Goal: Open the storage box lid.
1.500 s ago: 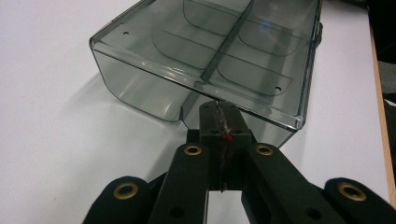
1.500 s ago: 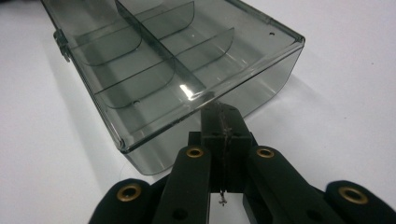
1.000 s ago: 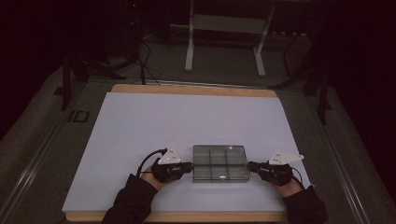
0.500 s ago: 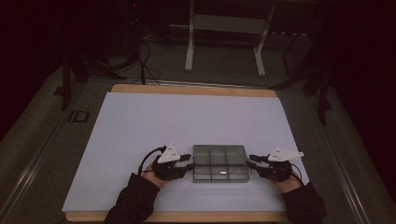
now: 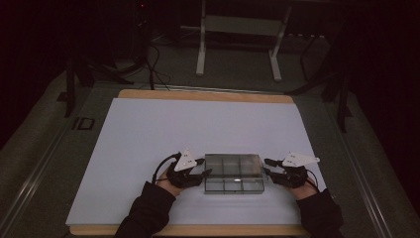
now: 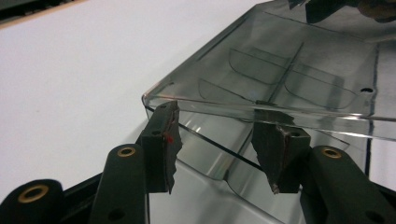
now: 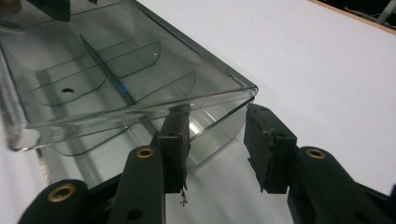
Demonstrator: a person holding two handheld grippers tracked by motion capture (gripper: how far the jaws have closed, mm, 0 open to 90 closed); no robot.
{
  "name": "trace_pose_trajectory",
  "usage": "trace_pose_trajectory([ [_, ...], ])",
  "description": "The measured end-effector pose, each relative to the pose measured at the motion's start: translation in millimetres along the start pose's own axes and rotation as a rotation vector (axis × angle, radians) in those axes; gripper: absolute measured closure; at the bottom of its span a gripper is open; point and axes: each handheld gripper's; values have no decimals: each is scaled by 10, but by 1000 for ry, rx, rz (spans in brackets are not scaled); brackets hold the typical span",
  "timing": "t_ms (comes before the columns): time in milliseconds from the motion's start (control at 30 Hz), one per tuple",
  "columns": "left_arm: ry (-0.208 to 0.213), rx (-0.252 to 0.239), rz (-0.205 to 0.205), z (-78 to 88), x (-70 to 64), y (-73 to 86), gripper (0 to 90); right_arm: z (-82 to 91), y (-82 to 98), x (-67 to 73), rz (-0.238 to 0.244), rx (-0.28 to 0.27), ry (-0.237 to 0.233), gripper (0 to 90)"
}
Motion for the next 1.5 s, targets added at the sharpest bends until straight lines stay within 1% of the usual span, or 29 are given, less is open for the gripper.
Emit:
trace_pose_trajectory([
  [67,-5,-2,-3,-1,5,-3,531,-15,-13,1,6,-4,6,593],
  [100,-15,-14,-3,-4,12,-8,530,-24,-18,3,10,-6,10,585],
  [200,-16,-21,-3,-9,18,-9,530,-32,-25,4,13,-9,15,585],
  [233,-28,-41,2,-31,50,-9,530,-63,-43,6,17,-15,22,585],
  [333,-38,-46,9,-49,68,-11,533,-89,-55,7,15,-16,19,586],
  [467,-53,-55,-17,-68,77,-20,571,-146,-76,6,26,-24,25,595],
  [533,-51,-62,-17,-65,90,-25,584,-161,-83,-3,24,-28,25,602],
  [600,-46,-70,-9,-67,106,-30,586,-178,-96,-11,10,-24,21,620],
  [800,-65,-88,-4,-73,136,-50,628,-215,-140,-23,12,-32,28,655],
  [967,-66,-106,21,-70,180,-57,674,-225,-189,-39,-7,-27,35,679],
  [1033,-72,-107,20,-79,192,-58,684,-235,-196,-45,-5,-29,40,683],
  [1167,-80,-122,30,-91,207,-54,696,-248,-197,-55,-23,-31,42,696],
  [1367,-81,-147,57,-81,241,-52,746,-257,-205,-82,-42,-40,48,734],
  [1500,-85,-158,55,-89,252,-64,744,-267,-223,-86,-42,-40,55,741],
])
Point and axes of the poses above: each handheld gripper's, and its own axes: z roughly backward along the jaws, y roughly out of its underside, x roughly to its left, and after that the axes turned 13 degrees about y, right-handed
